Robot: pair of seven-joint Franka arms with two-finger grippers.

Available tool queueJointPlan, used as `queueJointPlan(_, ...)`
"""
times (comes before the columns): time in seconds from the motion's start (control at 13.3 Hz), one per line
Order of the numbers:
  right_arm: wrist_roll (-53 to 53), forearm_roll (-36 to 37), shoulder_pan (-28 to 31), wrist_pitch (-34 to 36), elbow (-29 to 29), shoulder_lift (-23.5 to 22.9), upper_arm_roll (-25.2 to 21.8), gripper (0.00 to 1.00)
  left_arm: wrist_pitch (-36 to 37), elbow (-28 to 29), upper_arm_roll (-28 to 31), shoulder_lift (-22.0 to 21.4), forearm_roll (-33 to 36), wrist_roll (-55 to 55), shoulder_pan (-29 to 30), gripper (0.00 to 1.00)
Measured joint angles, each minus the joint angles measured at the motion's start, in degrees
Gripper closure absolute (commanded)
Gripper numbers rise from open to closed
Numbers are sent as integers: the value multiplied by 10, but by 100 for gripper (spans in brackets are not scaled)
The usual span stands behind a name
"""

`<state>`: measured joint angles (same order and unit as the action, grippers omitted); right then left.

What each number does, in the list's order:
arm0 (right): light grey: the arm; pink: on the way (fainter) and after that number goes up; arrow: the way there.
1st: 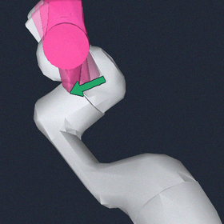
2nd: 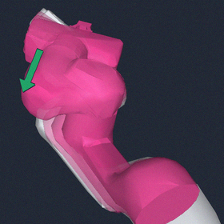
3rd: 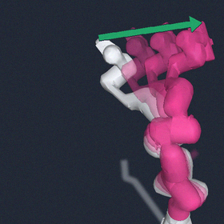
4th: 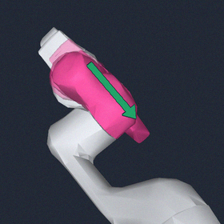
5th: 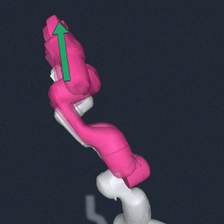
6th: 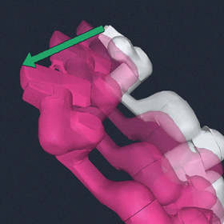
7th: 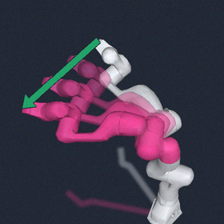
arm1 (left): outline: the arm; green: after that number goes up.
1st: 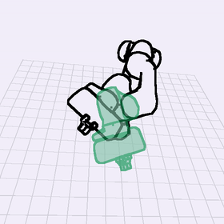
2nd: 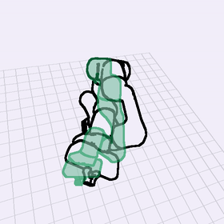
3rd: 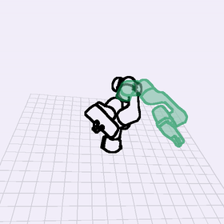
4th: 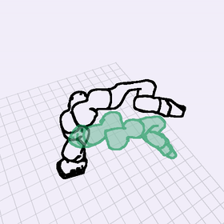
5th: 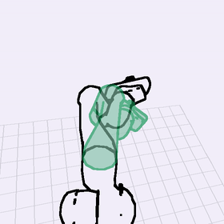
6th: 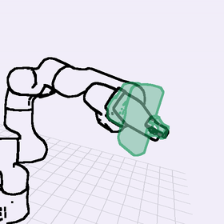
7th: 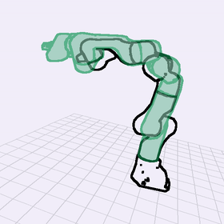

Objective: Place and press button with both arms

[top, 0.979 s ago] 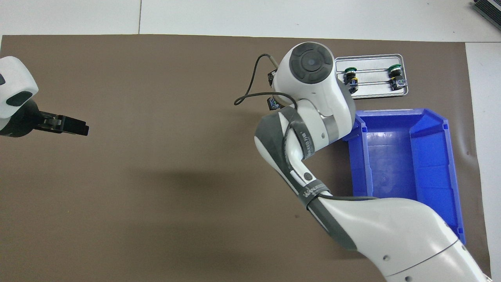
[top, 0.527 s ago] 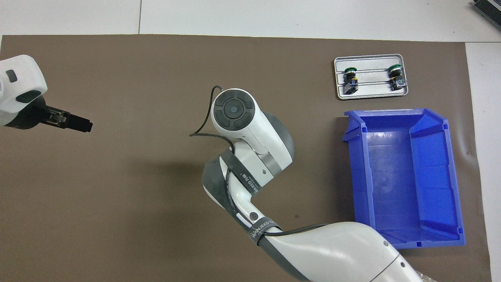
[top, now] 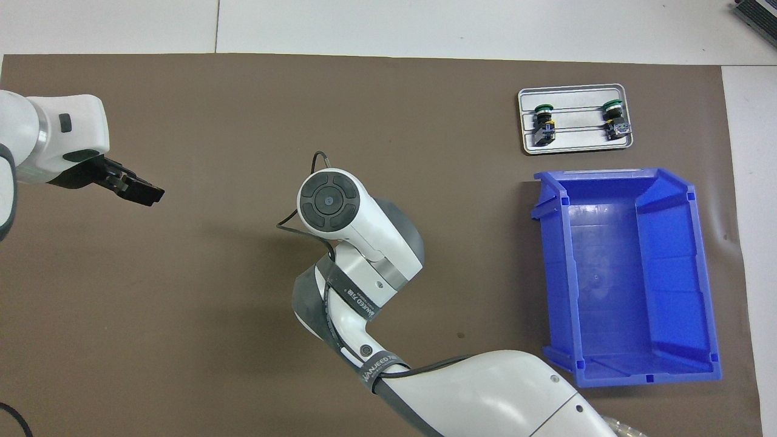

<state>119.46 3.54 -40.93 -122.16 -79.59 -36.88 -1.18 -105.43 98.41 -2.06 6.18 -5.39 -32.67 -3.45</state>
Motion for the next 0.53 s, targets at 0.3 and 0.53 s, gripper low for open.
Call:
queueJointPlan(0.3, 7, 0, -27, -3, -24, 0, 0, 100, -37, -2, -2, 11, -5, -34, -45, 11)
queueJointPlan(0.53, 7, 0, -30, -11, -45, 0, 0, 90, -69, -3, -2, 27, -13, -78, -59, 11)
